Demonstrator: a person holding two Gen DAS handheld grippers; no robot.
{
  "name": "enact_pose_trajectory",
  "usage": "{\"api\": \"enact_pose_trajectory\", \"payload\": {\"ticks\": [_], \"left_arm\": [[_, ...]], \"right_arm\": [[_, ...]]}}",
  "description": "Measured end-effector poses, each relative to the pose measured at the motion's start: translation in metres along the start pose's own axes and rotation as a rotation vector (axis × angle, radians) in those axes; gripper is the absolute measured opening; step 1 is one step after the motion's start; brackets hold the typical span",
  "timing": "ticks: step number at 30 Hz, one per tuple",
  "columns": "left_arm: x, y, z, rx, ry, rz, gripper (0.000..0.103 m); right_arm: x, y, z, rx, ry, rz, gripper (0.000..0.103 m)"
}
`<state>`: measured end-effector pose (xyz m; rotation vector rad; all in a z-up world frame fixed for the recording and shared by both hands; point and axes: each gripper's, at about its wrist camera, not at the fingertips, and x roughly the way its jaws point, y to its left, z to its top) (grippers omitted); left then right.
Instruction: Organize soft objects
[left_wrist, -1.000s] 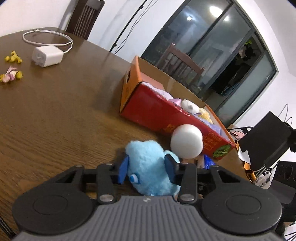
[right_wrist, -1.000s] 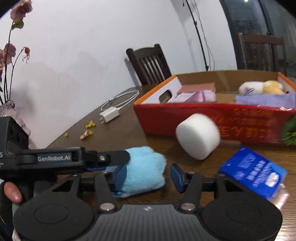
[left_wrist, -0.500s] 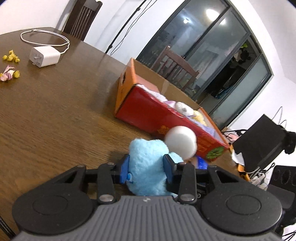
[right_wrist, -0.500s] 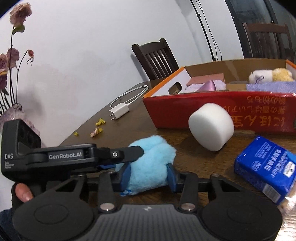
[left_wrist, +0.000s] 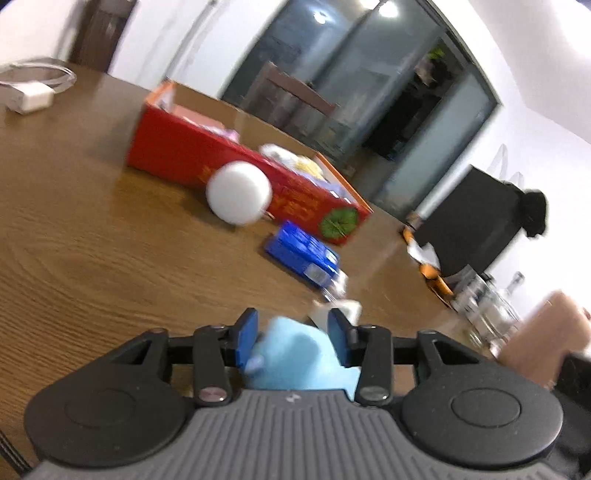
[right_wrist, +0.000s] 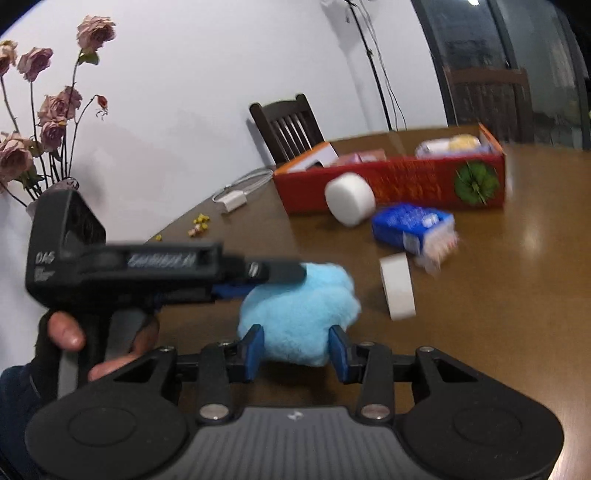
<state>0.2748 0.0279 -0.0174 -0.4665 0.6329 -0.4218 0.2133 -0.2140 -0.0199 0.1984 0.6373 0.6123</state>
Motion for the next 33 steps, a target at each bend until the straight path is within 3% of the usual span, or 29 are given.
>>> {"api": "enact_pose_trajectory", "payload": {"ticks": [5, 7, 10, 14, 15, 17, 21, 24, 28, 31, 33], "left_arm": [[-0.042, 0.016, 0.008, -0.050, -0.131, 0.052, 0.070], [-0.057, 0.019, 0.005, -0.043, -0.146, 0.083, 0.073], [-0.064, 0.014, -0.005, -0.034, -0.106, 0.073, 0.073], [-0.060, -0.004, -0.024, 0.038, -0.058, 0.051, 0.073], [-0.058, -0.007, -0.028, 0.046, -0.061, 0.059, 0.073], [-0.057, -0.006, -0.029, 0.045, -0.066, 0.090, 0.073], [-0.067, 0.013, -0.023, -0.016, -0.107, 0.150, 0.072], [-0.072, 0.024, -0.020, -0.047, -0.108, 0.173, 0.072], [-0.065, 0.022, -0.023, -0.043, -0.074, 0.110, 0.072], [-0.054, 0.019, -0.024, -0.040, -0.037, 0.085, 0.066], [-0.050, 0.020, -0.025, -0.043, -0.014, 0.067, 0.056]], "right_arm": [[-0.017, 0.020, 0.001, -0.088, -0.031, 0.215, 0.037], [-0.022, 0.017, 0.008, -0.096, -0.077, 0.169, 0.037], [-0.012, -0.005, 0.016, -0.057, -0.078, 0.012, 0.040], [0.006, -0.029, 0.013, 0.029, -0.071, 0.002, 0.042], [0.011, -0.029, 0.011, 0.040, -0.066, 0.019, 0.047], [0.018, -0.023, 0.006, 0.038, -0.023, 0.061, 0.048], [0.009, 0.007, -0.003, -0.043, 0.040, 0.271, 0.046], [-0.003, 0.005, 0.003, -0.029, -0.018, 0.220, 0.046], [0.005, -0.022, 0.011, 0.052, -0.042, 0.083, 0.049], [0.015, -0.027, 0.012, 0.062, -0.042, 0.102, 0.049], [0.023, -0.025, 0.012, 0.050, -0.035, 0.099, 0.049]]}}
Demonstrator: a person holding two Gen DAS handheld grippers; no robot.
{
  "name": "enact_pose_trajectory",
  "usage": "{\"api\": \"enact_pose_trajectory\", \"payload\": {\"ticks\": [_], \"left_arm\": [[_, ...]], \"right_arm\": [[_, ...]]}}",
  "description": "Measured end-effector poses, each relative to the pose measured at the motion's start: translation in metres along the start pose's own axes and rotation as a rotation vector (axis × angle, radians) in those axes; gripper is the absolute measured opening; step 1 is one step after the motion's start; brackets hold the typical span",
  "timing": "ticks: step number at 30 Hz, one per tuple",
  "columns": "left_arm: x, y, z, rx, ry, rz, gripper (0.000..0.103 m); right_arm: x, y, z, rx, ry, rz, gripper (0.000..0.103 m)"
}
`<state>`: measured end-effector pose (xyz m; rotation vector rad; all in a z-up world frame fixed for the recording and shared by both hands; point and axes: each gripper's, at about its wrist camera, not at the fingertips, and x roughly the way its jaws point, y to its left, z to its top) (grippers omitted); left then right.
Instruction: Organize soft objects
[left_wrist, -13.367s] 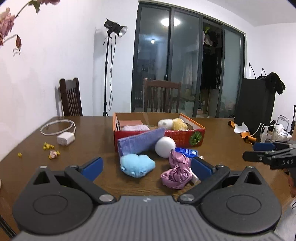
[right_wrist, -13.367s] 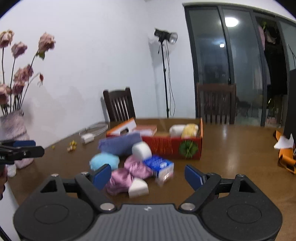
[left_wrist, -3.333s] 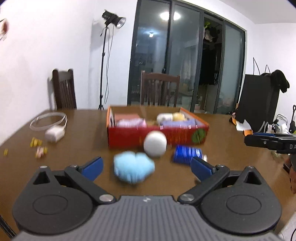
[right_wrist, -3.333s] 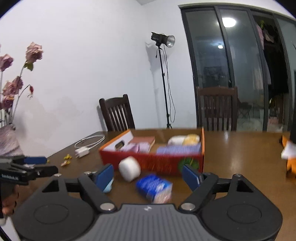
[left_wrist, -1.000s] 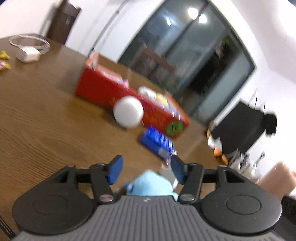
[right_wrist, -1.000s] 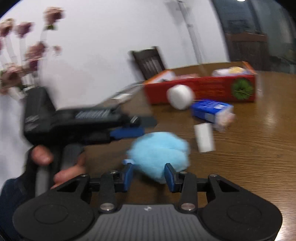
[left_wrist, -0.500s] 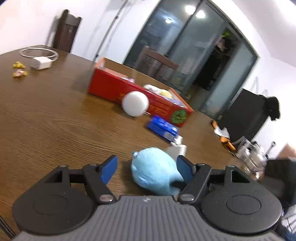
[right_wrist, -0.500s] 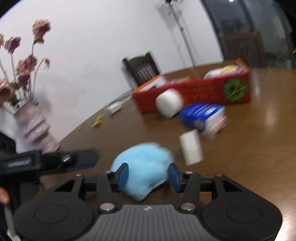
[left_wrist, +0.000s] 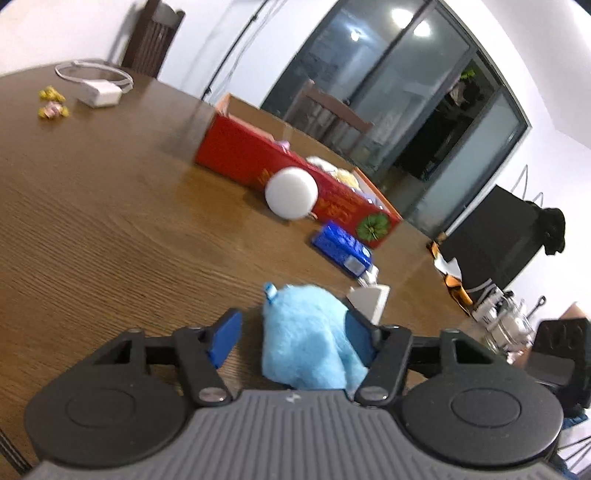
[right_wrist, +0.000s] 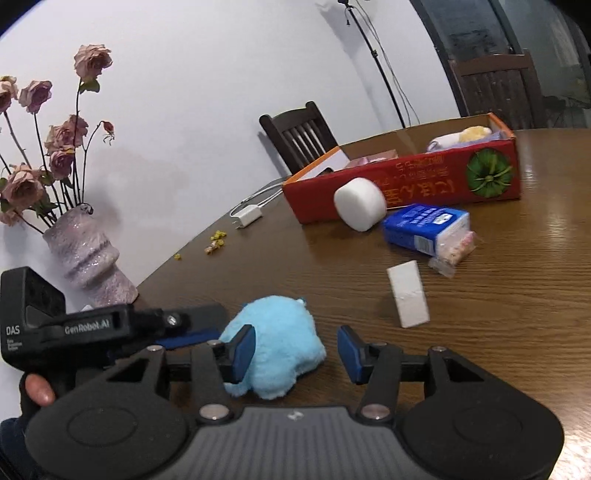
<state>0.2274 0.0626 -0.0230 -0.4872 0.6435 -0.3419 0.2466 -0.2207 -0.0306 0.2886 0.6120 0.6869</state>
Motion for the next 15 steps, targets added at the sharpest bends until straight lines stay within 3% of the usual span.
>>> {"api": "enact_pose_trajectory", "payload": {"ticks": [6, 8, 11, 15], "left_arm": [[0.010, 0.009, -0.003, -0.031, 0.058, -0.051, 0.034], [0.013, 0.008, 0.000, -0.048, 0.055, -0.054, 0.034], [0.017, 0.002, 0.015, -0.051, 0.035, -0.093, 0.034], [0.038, -0.015, 0.073, 0.015, -0.012, -0.162, 0.034]], "right_arm": [[0.016, -0.001, -0.003, 0.054, 0.049, 0.027, 0.047], [0.019, 0.002, -0.002, 0.051, 0.056, 0.038, 0.039], [0.015, 0.001, 0.011, 0.055, 0.021, 0.036, 0.039], [0.010, -0.006, 0.063, 0.010, -0.056, 0.027, 0.039]]}}
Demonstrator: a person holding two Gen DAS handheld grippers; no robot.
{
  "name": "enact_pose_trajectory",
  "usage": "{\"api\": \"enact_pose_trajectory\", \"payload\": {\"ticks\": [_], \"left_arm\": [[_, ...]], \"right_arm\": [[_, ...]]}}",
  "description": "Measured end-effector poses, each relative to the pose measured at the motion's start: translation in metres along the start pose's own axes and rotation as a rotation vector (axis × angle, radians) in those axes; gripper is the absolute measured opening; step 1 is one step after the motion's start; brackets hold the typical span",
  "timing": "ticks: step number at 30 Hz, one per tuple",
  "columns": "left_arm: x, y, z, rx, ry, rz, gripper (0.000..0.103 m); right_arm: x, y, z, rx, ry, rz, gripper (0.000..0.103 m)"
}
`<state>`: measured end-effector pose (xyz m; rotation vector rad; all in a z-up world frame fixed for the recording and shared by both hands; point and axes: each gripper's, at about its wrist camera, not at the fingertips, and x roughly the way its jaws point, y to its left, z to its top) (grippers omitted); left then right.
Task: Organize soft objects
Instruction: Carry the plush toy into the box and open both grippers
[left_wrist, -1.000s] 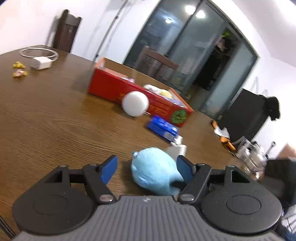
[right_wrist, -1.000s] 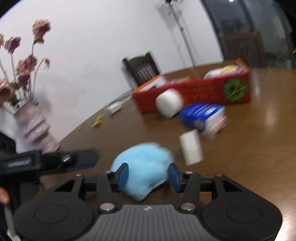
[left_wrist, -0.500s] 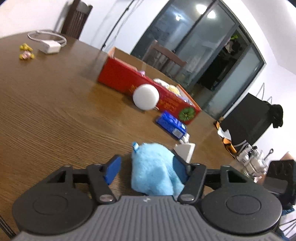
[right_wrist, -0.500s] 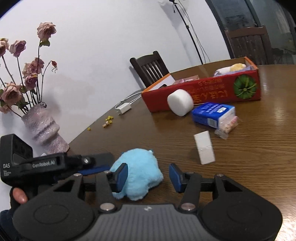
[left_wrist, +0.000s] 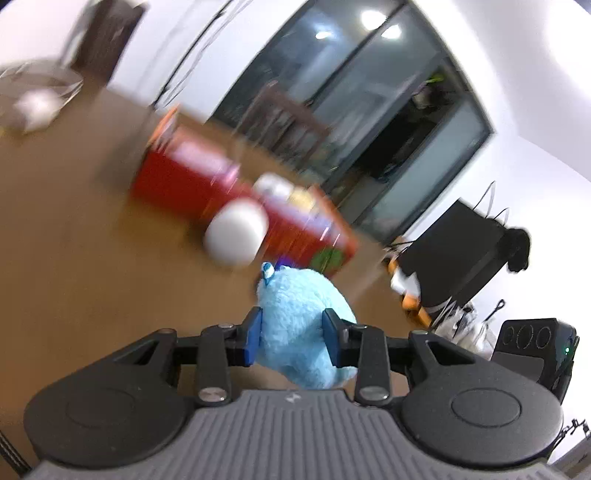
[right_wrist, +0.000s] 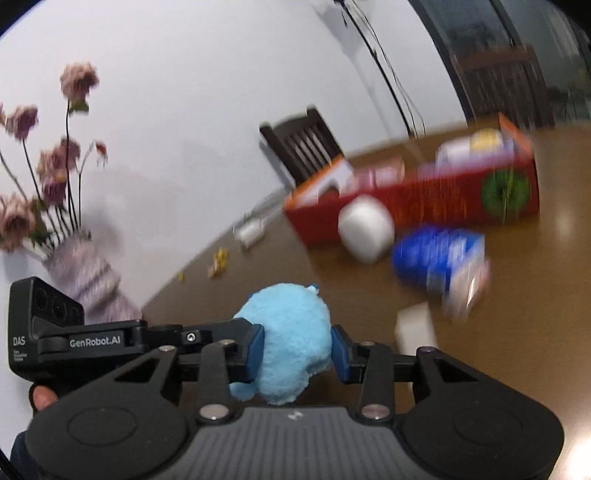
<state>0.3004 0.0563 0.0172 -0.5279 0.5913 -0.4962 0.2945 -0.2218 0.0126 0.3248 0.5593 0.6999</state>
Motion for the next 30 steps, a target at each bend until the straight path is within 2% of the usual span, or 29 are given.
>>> {"api": "enact_pose_trajectory", "payload": {"ticks": [2, 5, 8, 11, 16, 18, 21, 23, 25, 28, 30], "left_arm": [[0.027, -0.007, 0.046, 0.049, -0.020, -0.022, 0.035], [0.079, -0.006, 0.112, 0.073, -0.001, -0.029, 0.034], [0.146, 0.006, 0.171, 0.063, 0.039, 0.023, 0.034], [0.205, 0.021, 0.205, 0.069, 0.088, 0.103, 0.033], [0.278, 0.055, 0.223, 0.063, 0.224, 0.219, 0.030], [0.295, 0.060, 0.221, 0.126, 0.263, 0.254, 0.022], [0.301, 0.064, 0.216, 0.177, 0.272, 0.257, 0.020], [0.306, 0.065, 0.213, 0.196, 0.308, 0.266, 0.015], [0.307, 0.062, 0.213, 0.218, 0.298, 0.278, 0.014], [0.304, 0.062, 0.214, 0.212, 0.283, 0.298, 0.014], [0.300, 0.062, 0.213, 0.218, 0.266, 0.314, 0.015]], "right_arm": [[0.007, -0.008, 0.038, -0.037, -0.032, -0.014, 0.039], [0.033, -0.035, 0.106, -0.054, -0.072, -0.055, 0.038], [0.079, -0.071, 0.163, -0.027, -0.056, -0.105, 0.037], [0.132, -0.108, 0.200, 0.020, 0.003, -0.157, 0.037], [0.210, -0.155, 0.217, 0.069, 0.137, -0.234, 0.037], [0.229, -0.165, 0.215, 0.080, 0.194, -0.251, 0.035], [0.240, -0.166, 0.210, 0.026, 0.229, -0.270, 0.033], [0.245, -0.162, 0.208, -0.008, 0.250, -0.279, 0.032], [0.249, -0.159, 0.206, -0.039, 0.274, -0.290, 0.031], [0.256, -0.164, 0.207, -0.020, 0.292, -0.260, 0.031], [0.259, -0.177, 0.205, 0.039, 0.319, -0.228, 0.031]]}}
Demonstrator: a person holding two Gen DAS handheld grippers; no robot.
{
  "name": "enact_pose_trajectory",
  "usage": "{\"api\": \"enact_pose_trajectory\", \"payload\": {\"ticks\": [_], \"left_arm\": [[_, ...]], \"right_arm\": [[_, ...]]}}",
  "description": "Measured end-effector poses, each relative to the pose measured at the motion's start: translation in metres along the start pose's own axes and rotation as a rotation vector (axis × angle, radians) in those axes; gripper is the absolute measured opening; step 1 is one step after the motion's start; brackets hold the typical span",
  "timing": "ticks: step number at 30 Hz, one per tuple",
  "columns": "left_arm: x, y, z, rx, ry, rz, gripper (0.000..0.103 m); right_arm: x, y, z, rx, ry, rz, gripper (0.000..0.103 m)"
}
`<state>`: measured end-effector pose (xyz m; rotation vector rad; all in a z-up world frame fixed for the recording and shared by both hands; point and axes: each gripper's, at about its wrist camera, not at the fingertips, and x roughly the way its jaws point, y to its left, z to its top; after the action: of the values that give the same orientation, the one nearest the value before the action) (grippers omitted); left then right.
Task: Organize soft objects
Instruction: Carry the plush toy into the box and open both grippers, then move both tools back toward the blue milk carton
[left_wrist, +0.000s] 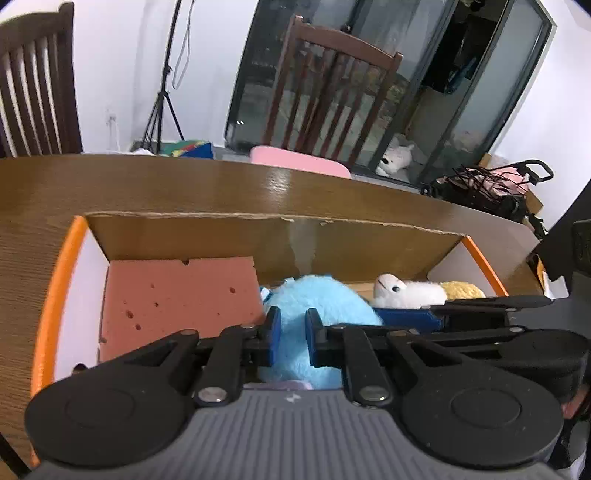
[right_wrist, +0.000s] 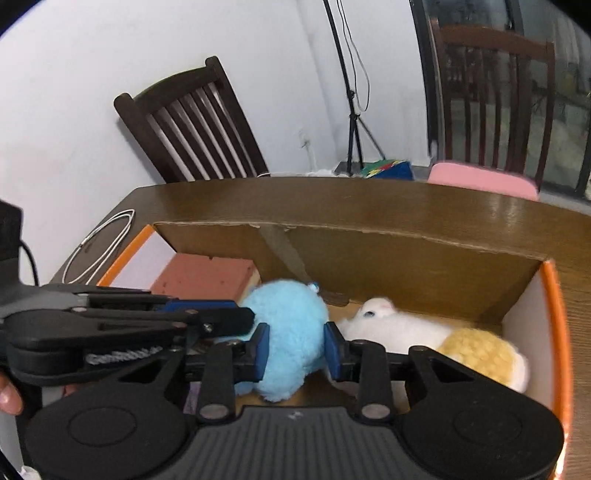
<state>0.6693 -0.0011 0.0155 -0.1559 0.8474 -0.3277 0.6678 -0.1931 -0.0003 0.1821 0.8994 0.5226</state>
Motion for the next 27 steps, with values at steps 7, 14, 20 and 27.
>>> {"api": "enact_pose_trajectory", "payload": {"ticks": [7, 14, 20, 27], "left_arm": [[-0.062, -0.012, -0.006, 0.025, -0.112, 0.047, 0.037], [-0.178, -0.024, -0.019, 0.082, -0.241, 0.083, 0.043], [-0.260, -0.041, -0.062, 0.138, -0.328, 0.130, 0.059], [-0.333, -0.073, -0.148, 0.194, -0.468, 0.128, 0.084]], "right_arm": [[-0.016, 0.026, -0.005, -0.101, -0.037, -0.093, 0.034], [-0.118, 0.061, -0.009, -0.164, -0.197, -0.145, 0.045], [-0.215, 0.082, -0.046, -0.249, -0.296, -0.187, 0.052], [-0.299, 0.104, -0.127, -0.312, -0.420, -0.174, 0.060]]}}
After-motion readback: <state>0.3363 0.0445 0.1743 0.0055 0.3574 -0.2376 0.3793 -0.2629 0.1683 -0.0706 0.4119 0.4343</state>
